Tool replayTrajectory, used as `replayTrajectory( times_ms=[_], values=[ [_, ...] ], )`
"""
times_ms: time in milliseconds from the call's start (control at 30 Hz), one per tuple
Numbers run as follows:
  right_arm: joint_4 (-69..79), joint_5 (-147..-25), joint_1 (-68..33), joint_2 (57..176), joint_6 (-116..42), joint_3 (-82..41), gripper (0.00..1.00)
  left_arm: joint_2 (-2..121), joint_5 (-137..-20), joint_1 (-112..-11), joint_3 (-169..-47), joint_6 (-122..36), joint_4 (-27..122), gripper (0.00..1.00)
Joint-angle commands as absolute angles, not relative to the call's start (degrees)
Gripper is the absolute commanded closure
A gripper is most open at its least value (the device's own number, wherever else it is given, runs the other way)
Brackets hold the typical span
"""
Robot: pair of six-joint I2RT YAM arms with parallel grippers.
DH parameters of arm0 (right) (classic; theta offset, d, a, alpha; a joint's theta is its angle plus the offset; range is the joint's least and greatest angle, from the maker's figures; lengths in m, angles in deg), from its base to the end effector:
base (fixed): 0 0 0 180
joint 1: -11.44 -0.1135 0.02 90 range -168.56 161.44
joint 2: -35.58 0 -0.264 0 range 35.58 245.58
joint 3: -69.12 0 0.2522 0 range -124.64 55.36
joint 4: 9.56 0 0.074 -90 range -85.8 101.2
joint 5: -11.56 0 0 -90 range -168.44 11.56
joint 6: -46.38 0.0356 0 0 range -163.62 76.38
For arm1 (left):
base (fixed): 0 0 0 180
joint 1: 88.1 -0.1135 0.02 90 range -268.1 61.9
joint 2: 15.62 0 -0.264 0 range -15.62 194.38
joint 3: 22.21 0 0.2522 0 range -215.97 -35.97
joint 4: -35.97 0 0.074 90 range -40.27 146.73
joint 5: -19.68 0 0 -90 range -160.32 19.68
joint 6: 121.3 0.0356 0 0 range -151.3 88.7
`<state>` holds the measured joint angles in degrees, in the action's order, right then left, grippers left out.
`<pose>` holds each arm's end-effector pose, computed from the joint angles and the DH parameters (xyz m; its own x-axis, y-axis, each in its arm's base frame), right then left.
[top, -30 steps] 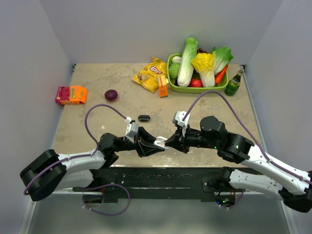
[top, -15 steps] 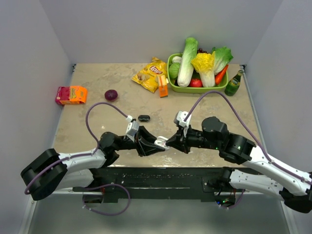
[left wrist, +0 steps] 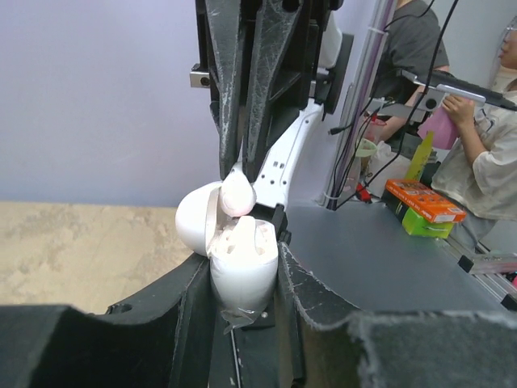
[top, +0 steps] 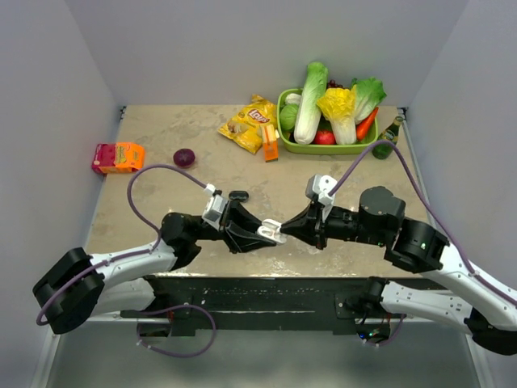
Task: Insert the wireless bluetooth earbuds into the charging case
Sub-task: Place the earbud in the charging case.
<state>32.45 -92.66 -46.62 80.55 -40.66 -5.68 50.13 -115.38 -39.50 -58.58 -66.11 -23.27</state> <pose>0.0762 0.1388 0.4026 -0.1605 -0.1628 -0.9735 -0.9426 0.3179 0.1022 0.1248 -0.1797 0.2798 -0.2639 -0.3104 -0.9132 0.9563 -0.2077 -0.2057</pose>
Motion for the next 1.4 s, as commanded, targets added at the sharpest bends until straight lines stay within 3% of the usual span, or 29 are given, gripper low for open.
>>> replayTrajectory(
  times_ms=[0, 1367],
  values=[
    [33.11, -93.2, -46.21, 81.19, -43.36, -10.99, 1.0, 48.28, -119.37, -39.32, -63.3, -63.92, -51.53, 1.0],
    [33.55, -89.17, -46.3, 81.01, -48.1, -11.35, 1.0, 48.27, -112.51, -39.32, -67.35, -58.55, -30.79, 1.0]
  ],
)
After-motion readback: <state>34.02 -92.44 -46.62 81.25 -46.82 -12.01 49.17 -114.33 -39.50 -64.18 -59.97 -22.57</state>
